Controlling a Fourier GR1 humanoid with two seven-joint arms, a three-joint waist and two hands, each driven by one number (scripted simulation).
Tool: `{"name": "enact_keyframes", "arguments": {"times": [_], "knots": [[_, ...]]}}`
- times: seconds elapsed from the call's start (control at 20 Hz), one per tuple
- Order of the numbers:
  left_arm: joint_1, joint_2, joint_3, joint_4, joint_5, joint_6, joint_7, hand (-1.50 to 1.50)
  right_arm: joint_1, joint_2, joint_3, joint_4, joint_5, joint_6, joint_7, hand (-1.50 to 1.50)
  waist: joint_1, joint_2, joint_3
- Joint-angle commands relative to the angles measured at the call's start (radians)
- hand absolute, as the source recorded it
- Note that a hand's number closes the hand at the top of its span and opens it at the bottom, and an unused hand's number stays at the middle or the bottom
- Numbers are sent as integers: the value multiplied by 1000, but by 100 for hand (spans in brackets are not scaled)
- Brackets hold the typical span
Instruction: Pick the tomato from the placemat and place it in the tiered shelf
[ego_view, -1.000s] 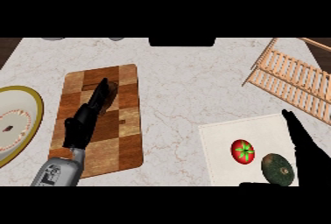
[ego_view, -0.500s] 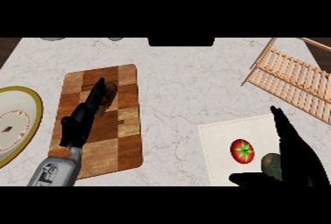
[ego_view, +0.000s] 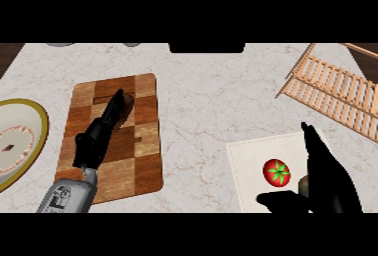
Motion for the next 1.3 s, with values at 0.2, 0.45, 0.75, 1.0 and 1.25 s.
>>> {"name": "enact_keyframes", "arguments": {"times": [0.2,0.45,0.75,1.0,1.25], "knots": [[-30,-42,2,42,-30,10,-6,0,20,56,-29,65,50,51,72,-150,-4,1,0],[48,-48,-13,-53,-60,19,10,0,20,69,-91,120,47,44,-5,-150,1,0,1],[-5,-21,31,-55,-46,-26,66,0,83,129,-10,122,138,50,13,-150,-1,-1,1],[19,-59,28,-75,-67,-15,72,0,106,132,-69,155,129,27,-68,-150,-1,-1,1],[-52,-35,109,44,-40,-76,4,0,48,181,-80,254,147,-7,-105,-150,-2,0,1]]}}
